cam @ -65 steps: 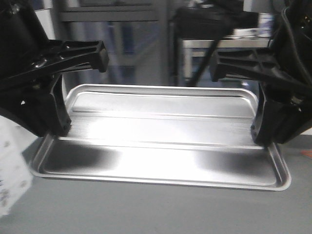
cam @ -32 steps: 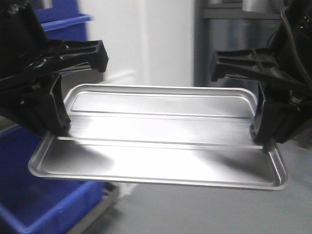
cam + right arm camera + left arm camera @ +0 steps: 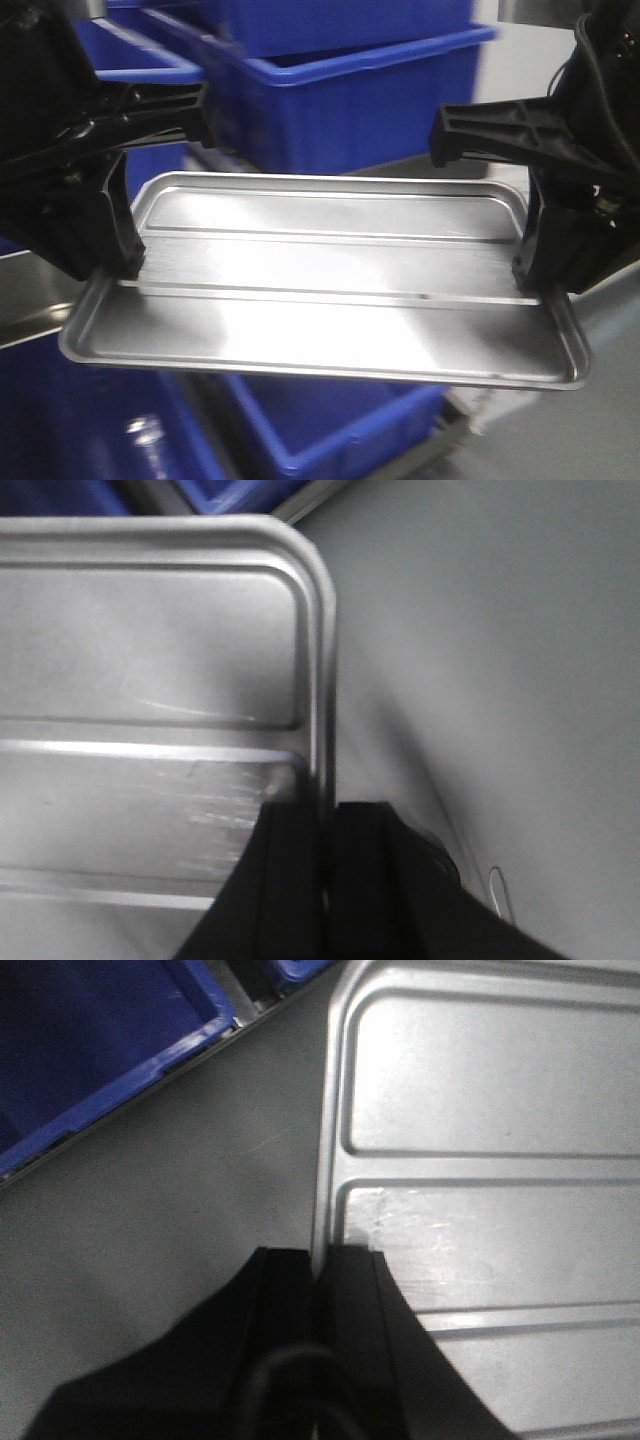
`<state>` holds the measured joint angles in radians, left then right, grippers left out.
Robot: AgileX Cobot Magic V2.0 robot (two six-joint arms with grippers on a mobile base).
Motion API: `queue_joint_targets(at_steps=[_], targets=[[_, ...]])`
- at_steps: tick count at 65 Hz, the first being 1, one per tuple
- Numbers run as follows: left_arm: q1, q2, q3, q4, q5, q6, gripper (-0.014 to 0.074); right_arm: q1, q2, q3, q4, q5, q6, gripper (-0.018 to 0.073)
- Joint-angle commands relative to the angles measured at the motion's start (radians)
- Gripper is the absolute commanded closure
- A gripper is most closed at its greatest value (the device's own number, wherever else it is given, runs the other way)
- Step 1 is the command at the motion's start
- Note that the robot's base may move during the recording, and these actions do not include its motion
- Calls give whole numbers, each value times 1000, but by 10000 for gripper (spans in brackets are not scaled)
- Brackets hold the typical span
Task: Grab silver tray and place in blue box
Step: 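Carry the tray with both grippers over to the blue crate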
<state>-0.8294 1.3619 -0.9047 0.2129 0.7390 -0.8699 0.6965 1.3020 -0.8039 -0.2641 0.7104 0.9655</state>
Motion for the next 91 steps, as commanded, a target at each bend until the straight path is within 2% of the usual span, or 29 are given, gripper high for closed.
queue_joint_targets(at_steps=[1, 91], targets=[[-3, -32, -22, 33, 11, -3, 700, -5, -32, -22, -46, 4, -4, 501], [-3, -32, -22, 33, 11, -3, 700, -5, -32, -22, -46, 4, -4, 501]])
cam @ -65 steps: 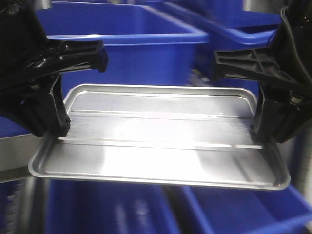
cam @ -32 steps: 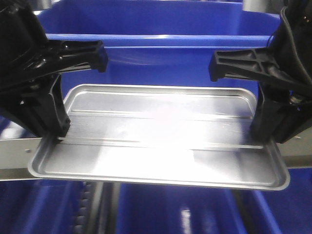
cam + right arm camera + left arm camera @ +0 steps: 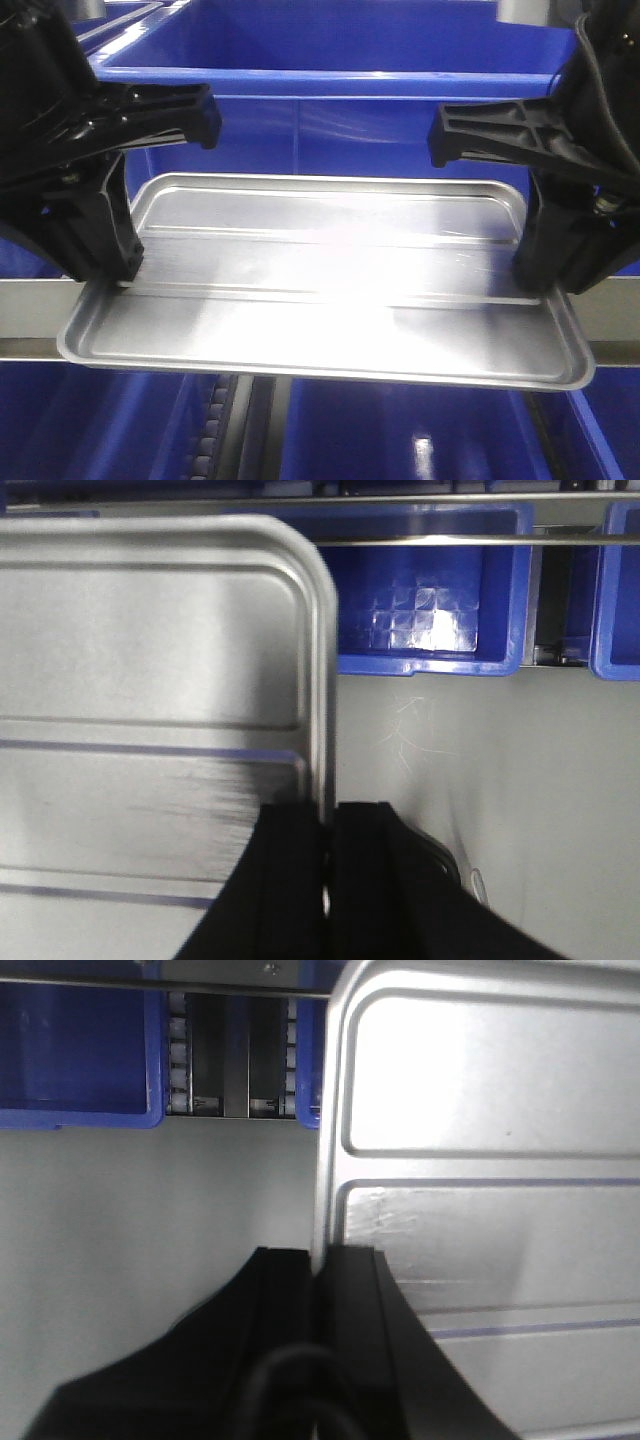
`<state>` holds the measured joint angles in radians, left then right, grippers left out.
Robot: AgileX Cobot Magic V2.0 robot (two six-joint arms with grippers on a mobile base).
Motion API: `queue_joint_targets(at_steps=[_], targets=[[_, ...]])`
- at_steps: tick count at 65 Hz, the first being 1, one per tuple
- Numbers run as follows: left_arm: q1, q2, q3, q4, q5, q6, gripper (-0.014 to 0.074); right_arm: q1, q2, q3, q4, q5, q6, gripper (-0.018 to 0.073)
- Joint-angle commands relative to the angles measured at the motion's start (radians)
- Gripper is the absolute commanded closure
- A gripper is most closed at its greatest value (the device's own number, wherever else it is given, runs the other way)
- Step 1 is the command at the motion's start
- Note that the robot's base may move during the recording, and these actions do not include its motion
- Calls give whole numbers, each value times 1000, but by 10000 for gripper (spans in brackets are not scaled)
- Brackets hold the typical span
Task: Grab silver tray and place in blue box
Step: 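Carry the tray with both grippers over to the blue crate, then lower the tray with both grippers down into the blue crate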
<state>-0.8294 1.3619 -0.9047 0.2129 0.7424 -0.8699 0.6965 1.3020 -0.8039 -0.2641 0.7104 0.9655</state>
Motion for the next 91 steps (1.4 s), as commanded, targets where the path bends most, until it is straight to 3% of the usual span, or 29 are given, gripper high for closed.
queue_joint_targets(at_steps=[1, 65, 71, 78, 85, 91], targets=[[-3, -32, -22, 33, 8, -3, 700, -5, -32, -22, -46, 4, -4, 501], [-3, -32, -22, 33, -3, -3, 700, -5, -32, -22, -46, -3, -4, 501], [-3, -32, -27, 4, 13, 5, 700, -3, -35, -24, -43, 8, -5, 501], [-11, -56, -39, -58, 66, 44, 700, 45, -76, -33, -25, 66, -4, 501], [-53, -120, -39, -63, 89, 44, 700, 110, -140, -33, -32, 101, 27, 501], [-86, -181, -39, -69, 87, -6, 700, 133, -183, -33, -55, 119, 66, 501]])
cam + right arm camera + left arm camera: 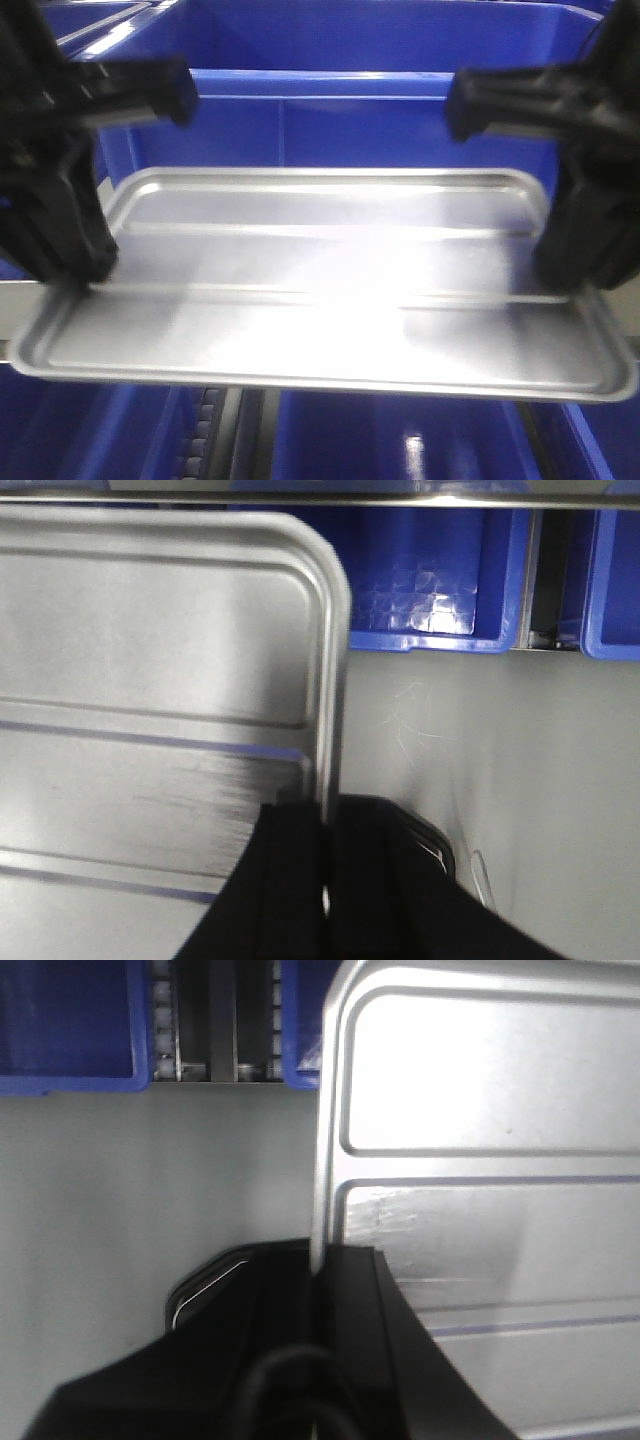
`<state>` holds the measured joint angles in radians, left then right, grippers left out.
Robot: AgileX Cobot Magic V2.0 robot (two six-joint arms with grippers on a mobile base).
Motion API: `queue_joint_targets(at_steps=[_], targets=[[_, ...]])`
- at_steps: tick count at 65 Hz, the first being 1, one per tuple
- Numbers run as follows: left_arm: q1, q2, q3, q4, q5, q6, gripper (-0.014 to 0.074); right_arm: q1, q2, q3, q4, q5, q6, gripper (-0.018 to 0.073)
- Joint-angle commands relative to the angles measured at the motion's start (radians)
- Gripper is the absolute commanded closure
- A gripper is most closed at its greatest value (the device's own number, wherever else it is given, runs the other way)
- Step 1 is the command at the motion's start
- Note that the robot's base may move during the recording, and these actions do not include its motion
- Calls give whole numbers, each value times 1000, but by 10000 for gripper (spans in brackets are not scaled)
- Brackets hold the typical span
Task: Grab silver tray and place in blue box
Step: 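Lower the tray with both grippers down into the blue crate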
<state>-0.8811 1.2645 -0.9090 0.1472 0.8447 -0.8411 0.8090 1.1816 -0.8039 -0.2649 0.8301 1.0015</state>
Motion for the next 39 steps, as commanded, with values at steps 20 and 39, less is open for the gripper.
queue_joint_targets(at_steps=[20, 39], targets=[[-38, -124, -147, 117, -43, -60, 700, 20, -86, -241, -205, 47, 24, 501], [37, 24, -426, 185, -117, 62, 700, -9, 26, -484, -364, 40, -8, 501]])
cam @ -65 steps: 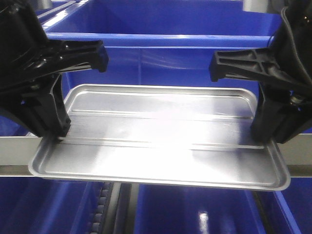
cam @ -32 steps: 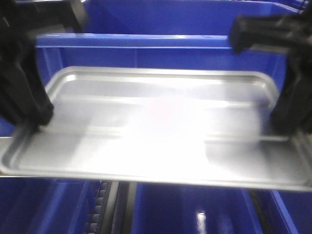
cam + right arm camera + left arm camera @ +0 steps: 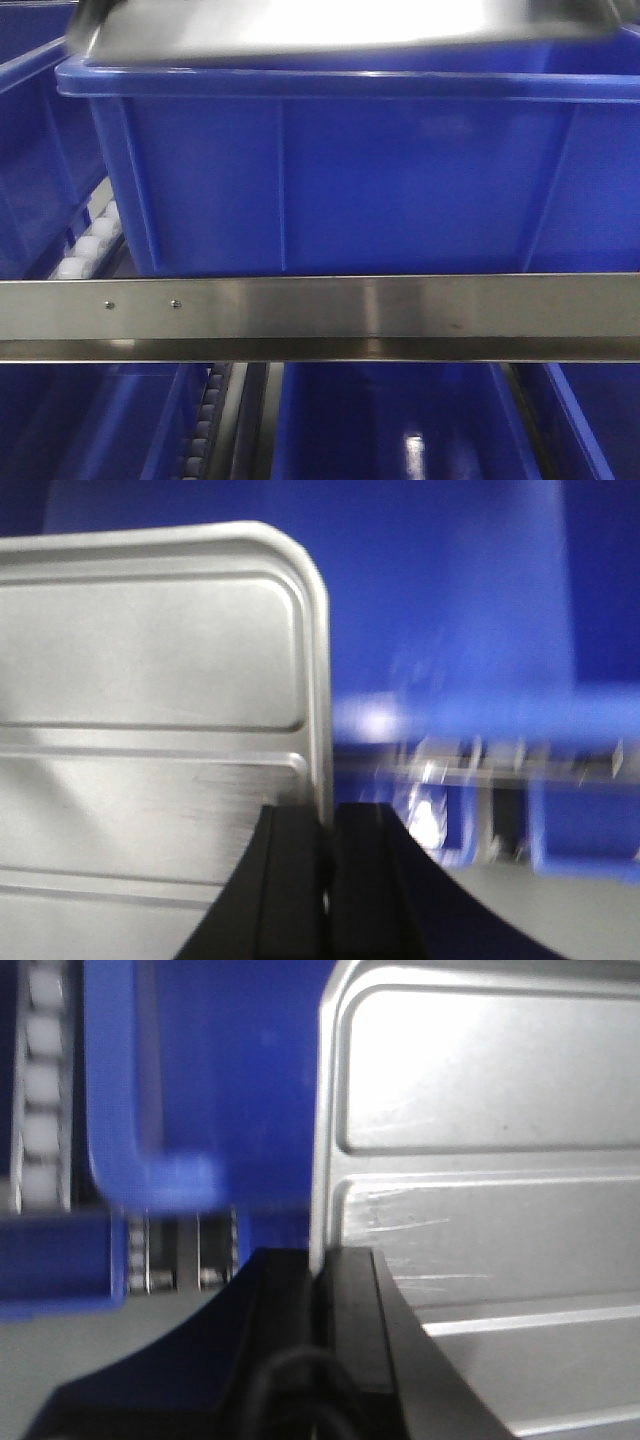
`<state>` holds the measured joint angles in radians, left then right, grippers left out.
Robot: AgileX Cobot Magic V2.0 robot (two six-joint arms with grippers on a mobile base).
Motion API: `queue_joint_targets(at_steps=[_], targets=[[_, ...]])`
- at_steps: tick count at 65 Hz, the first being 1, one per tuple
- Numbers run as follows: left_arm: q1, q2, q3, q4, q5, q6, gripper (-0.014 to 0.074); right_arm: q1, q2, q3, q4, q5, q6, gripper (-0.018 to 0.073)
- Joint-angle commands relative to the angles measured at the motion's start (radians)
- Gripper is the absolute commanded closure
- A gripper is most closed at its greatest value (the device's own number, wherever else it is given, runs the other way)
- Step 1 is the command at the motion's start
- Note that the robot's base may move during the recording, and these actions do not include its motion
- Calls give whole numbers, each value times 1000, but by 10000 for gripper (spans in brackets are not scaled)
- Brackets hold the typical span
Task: Grab silver tray and place in blue box
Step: 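Lower the tray with both grippers down into the blue crate, then open both grippers and raise them out of the crate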
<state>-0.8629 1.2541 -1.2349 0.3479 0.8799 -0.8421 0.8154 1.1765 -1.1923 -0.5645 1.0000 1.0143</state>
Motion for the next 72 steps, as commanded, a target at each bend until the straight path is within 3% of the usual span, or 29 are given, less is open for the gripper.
queue_joint_targets(at_steps=[1, 8, 17, 31, 55, 60, 66, 72], targets=[[26, 40, -106, -16, -161, 68, 700, -19, 41, -108, -67, -134, -22, 501], [84, 128, -196, -16, -235, 109, 700, -95, 120, -190, -85, -213, -49, 501], [177, 245, -278, -9, -414, 128, 700, -210, 231, -249, -102, -399, -77, 501], [266, 375, -287, 35, -611, 128, 700, -323, 358, -249, -127, -625, -77, 501], [279, 442, -287, 85, -624, 128, 690, -356, 448, -249, -127, -643, -76, 494], [286, 442, -287, 94, -623, 128, 640, -356, 450, -249, -127, -643, -76, 440], [292, 442, -287, 93, -620, 128, 525, -357, 450, -249, -127, -642, -76, 279], [299, 442, -287, 94, -615, 128, 468, -364, 450, -249, -141, -635, -76, 166]])
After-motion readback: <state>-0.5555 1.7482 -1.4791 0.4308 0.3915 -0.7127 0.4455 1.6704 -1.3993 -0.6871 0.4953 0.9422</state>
